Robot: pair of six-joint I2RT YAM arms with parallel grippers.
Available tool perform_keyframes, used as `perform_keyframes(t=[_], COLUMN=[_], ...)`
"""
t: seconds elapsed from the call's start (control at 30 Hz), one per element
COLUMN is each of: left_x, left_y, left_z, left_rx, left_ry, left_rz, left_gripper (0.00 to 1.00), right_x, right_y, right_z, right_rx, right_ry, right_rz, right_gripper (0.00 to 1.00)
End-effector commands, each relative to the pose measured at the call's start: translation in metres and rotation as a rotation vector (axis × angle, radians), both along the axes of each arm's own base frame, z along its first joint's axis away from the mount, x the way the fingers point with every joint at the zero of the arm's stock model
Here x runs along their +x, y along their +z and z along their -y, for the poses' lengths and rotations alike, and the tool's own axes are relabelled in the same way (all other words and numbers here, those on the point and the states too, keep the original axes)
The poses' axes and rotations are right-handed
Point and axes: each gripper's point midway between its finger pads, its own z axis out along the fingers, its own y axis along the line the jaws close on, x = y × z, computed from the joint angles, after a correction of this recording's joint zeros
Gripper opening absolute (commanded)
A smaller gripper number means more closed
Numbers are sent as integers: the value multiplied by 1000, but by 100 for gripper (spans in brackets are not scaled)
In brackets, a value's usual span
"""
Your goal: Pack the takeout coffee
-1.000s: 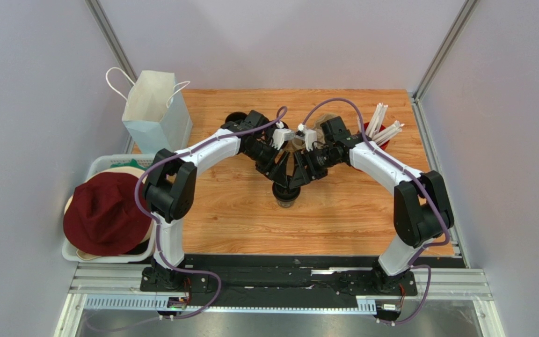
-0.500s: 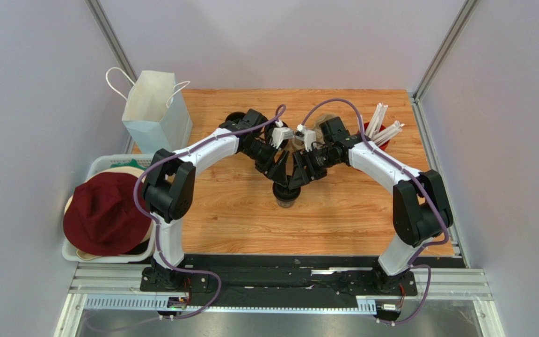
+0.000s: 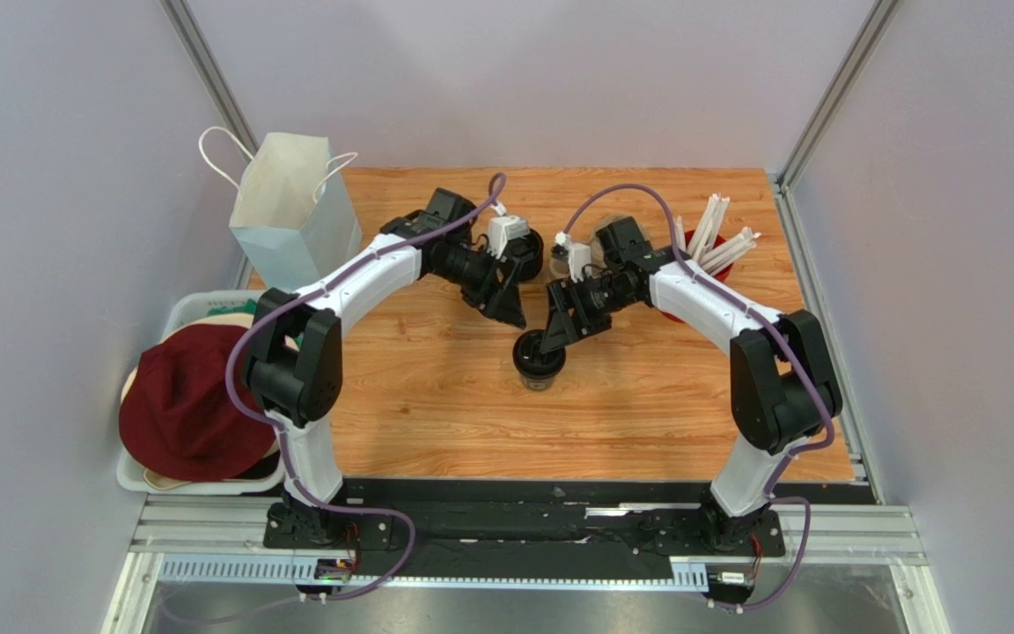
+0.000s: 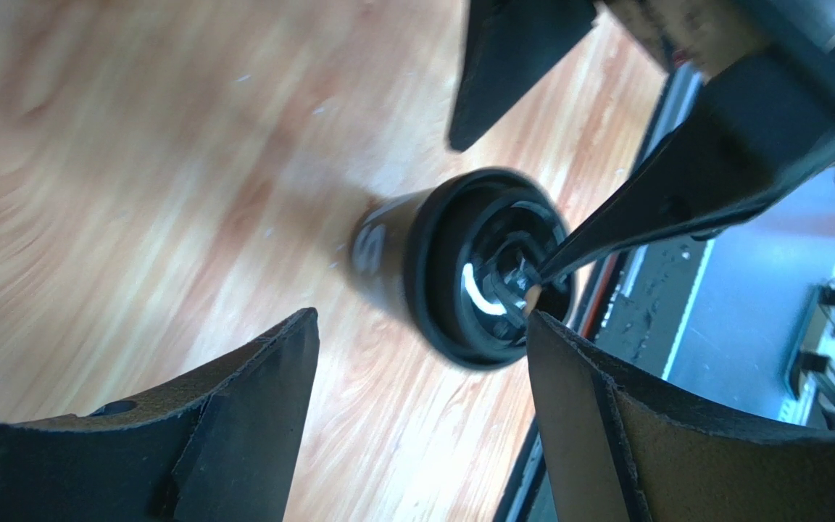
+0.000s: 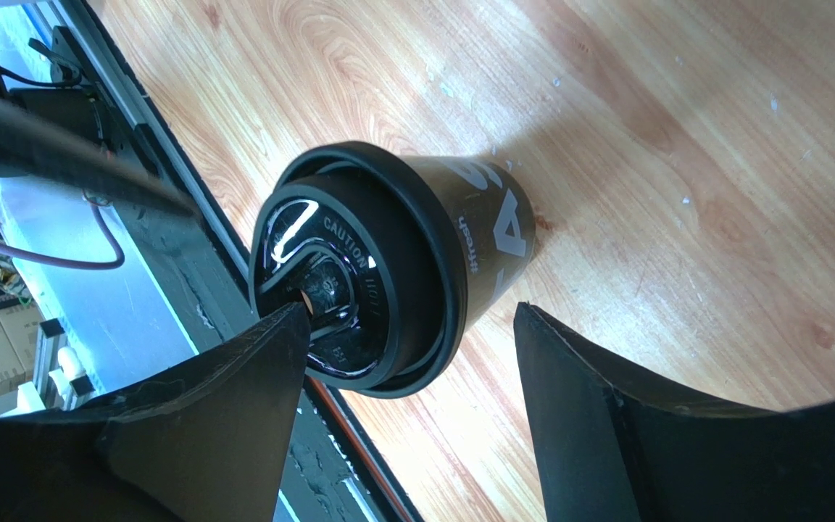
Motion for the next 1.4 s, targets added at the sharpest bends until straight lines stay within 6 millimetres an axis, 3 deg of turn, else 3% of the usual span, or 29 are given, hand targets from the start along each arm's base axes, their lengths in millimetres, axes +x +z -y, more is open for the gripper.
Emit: perform_keyframes(t=[0.0, 0.3, 0.63, 1.37], left_x=[4, -2, -3, -28], left_y=[3, -22, -23, -40], left_z=[-21, -27, -21, -17], left_rx=[15, 48, 14, -35], left_ry=[32, 40, 35, -54], left_rz=[65, 40, 7, -69], left_gripper=[78, 78, 77, 73], right_x=[13, 5, 0, 4], right_y=[20, 3, -14, -22], right_z=[-12, -11, -11, -17], right_rx=[44, -11, -48, -82], right_ry=[4, 14, 34, 157], right_rz=[43, 31, 19, 81], right_gripper=[73, 63, 40, 35])
